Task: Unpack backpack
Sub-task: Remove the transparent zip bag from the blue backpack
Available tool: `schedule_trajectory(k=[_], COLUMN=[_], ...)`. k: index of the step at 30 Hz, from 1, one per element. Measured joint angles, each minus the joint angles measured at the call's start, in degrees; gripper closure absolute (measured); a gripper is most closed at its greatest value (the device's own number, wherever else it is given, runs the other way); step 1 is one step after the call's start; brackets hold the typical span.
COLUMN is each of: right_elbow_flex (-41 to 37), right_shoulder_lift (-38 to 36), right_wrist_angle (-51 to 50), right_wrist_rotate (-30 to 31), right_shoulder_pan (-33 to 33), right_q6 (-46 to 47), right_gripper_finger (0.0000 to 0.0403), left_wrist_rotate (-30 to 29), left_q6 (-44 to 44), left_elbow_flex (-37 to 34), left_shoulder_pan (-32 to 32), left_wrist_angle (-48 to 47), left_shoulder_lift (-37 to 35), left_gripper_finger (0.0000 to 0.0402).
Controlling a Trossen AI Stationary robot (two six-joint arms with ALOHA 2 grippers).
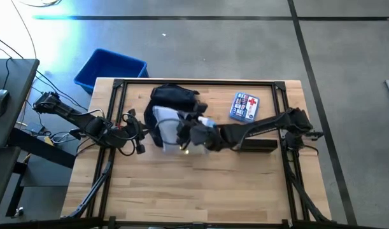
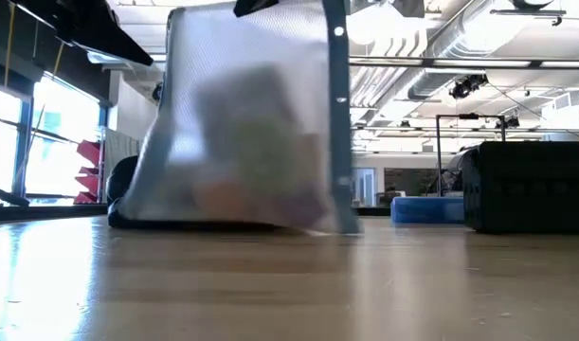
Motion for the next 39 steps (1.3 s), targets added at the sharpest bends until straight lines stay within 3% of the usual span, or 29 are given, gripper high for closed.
schedule_trajectory(k=[4,9,13,19,25,31,39], right_elbow_flex=[0.0,0.0,0.1,-4.4,-14.3,-22.3,-25.1], right_shoulder_lift=[0.0,0.0,-0.1,1.3,1.4,1.4,1.4], right_wrist_angle=[0.4,-5.6,-14.5,-23.7,-23.9,-23.9,-28.2], right_wrist_rotate=[-0.1,-0.9,-2.8,-12.8,-15.1,-19.4,-37.3], right_shoulder_pan=[0.4,6.5,12.7,20.3,25.8,26.5,24.8], right_q6=[-1.1,0.6,10.3,29.2,43.5,52.4,58.0], right_gripper_finger=[0.0403,0.0403,0.0403,0.0403,0.0403,0.0403,0.0403], left_wrist_rotate=[0.0,0.2,3.9,10.7,14.3,20.4,29.2], left_q6=[0.0,0.0,-1.0,-0.6,1.7,9.2,21.0], left_elbow_flex=[0.0,0.0,0.0,-2.7,-7.6,-8.7,-8.7], left_shoulder_pan=[-0.1,-0.7,-1.9,-6.1,-9.8,-10.7,-10.6], left_wrist_angle=[-0.1,-0.1,1.0,11.2,26.2,38.6,58.8], left_shoulder_lift=[-0.2,-0.2,-0.1,3.2,11.3,22.3,39.4], left_gripper_finger=[0.0402,0.0402,0.0402,0.0402,0.0402,0.0402,0.0402])
